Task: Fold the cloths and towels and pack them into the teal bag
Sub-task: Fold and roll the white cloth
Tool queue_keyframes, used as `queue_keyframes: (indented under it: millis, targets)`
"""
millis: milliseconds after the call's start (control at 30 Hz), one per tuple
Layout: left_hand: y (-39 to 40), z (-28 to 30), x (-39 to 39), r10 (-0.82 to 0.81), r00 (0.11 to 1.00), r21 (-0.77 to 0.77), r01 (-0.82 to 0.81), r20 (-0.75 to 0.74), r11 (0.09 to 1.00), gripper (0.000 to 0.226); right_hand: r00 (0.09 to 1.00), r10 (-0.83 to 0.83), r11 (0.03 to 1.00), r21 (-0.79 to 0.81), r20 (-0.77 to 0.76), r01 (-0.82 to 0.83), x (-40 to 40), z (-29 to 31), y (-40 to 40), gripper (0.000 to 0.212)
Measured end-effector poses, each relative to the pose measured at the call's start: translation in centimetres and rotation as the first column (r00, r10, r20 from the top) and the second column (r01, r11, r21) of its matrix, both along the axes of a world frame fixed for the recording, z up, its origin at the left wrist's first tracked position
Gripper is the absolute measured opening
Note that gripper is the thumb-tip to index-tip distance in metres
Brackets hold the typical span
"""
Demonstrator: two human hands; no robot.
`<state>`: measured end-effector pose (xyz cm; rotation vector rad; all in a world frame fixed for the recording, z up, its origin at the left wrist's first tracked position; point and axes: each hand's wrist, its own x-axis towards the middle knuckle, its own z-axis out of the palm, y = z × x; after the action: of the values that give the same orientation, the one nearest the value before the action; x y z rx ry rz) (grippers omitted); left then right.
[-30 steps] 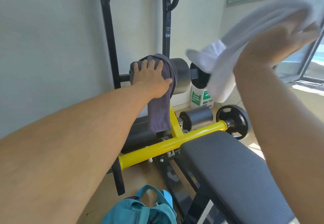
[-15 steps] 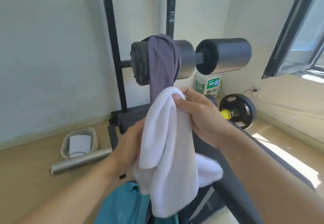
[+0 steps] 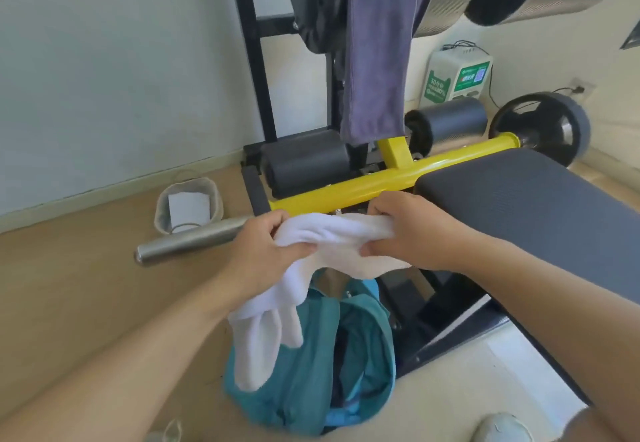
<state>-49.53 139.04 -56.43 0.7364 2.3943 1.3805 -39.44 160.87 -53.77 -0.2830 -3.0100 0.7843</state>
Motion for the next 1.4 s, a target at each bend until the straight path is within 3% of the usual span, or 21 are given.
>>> queue_keyframes:
  millis: [100,200,300,367,400,500,567,700,767,900,967,1033,1100,1167,1233,1300,1333,1400]
  targets:
    - [0.3,-0.7,0.1,0.133,0.975,-0.042,-0.142,-0.179,0.989,0.026,1.000,0.009,1.000,0.030,0.026,-0.010,0.7,-0.3,-0.3,0.042]
    - [0.1,-0.9,-0.1,0.117,0.957,-0.132,-0.156,-0.266,0.979,0.027,0.998,-0.009,0.984,-0.177,-0.056,-0.001,0.9,-0.4,-0.1,0.034]
    - [0.0,-0.9,0.7,-0.173,0.985,-0.314,0.159,-0.016,0.936,0.045,0.985,-0.002,0.928,-0.367,-0.175,-0.063,1.3,-0.5,0.4,0.031]
    - [0.1,-0.7,1.7,-0.272,0.931,-0.256,0.332,0.244,0.908,0.059,0.980,0.057,0.892,-0.431,-0.192,-0.137,1.7,-0.2,0.3,0.026]
    - [0.2,-0.7,1.9,-0.288,0.911,-0.185,0.350,0.294,0.918,0.062,0.976,0.106,0.875,-0.449,-0.189,-0.182,1.8,0.0,0.1,0.022]
    - [0.6,-0.9,1.6,-0.335,0.938,-0.087,0.342,0.089,0.936,0.046,0.960,0.231,0.829,-0.485,-0.156,-0.279,2.0,0.4,-0.4,0.013]
    - [0.7,-0.9,1.7,-0.363,0.928,-0.017,0.365,0.086,0.931,0.040,0.949,0.270,0.820,-0.478,-0.163,-0.315,1.9,0.5,-0.4,0.015]
    - [0.9,-0.8,1.8,-0.342,0.932,0.048,0.339,0.123,0.940,0.050,0.955,0.244,0.835,-0.465,-0.168,-0.295,2.0,0.5,0.0,0.021]
    - [1.0,-0.6,1.6,-0.221,0.971,0.044,0.218,0.093,0.975,0.052,0.974,0.214,0.897,-0.378,-0.080,-0.228,2.1,0.5,0.1,0.019]
    - [1.0,-0.5,1.1,0.053,0.999,0.046,-0.052,-0.011,0.998,0.049,0.954,0.101,0.995,-0.018,0.281,-0.100,2.4,0.0,0.6,0.021]
    - [0.8,-0.5,0.8,0.073,0.997,0.011,-0.073,-0.035,0.997,0.051,0.977,-0.004,0.998,-0.060,0.214,0.017,2.4,-0.2,0.8,0.019]
    - [0.6,-0.7,0.7,0.013,0.998,-0.050,-0.016,-0.057,0.999,0.054,0.969,-0.244,0.936,-0.268,-0.031,0.227,2.2,-0.1,1.0,0.012]
    - [0.8,-0.6,1.1,-0.080,0.994,-0.130,0.070,-0.071,0.989,0.050,0.830,-0.514,0.778,-0.524,-0.214,0.347,2.0,0.4,1.1,0.015]
    - [1.0,-0.5,1.6,-0.174,0.983,-0.221,0.155,-0.065,0.963,0.045,0.691,-0.673,0.621,-0.710,-0.265,0.333,2.0,1.2,1.0,0.017]
    - [1.1,-0.5,1.9,-0.238,0.971,-0.358,0.214,-0.023,0.909,0.042,0.619,-0.742,0.539,-0.778,-0.257,0.323,2.3,1.7,1.0,0.018]
    - [1.0,-0.5,2.1,-0.191,0.981,-0.446,0.189,0.041,0.875,0.048,0.615,-0.764,0.497,-0.787,-0.197,0.365,2.4,2.0,1.0,0.018]
    - [0.9,-0.6,2.0,-0.106,0.992,-0.432,0.128,0.075,0.893,0.051,0.626,-0.768,0.463,-0.789,-0.131,0.404,2.4,2.2,1.0,0.018]
    - [0.8,-0.5,1.8,0.083,0.970,-0.265,-0.021,0.227,0.964,0.048,0.686,-0.725,0.415,-0.757,0.060,0.505,2.6,2.2,0.8,0.024]
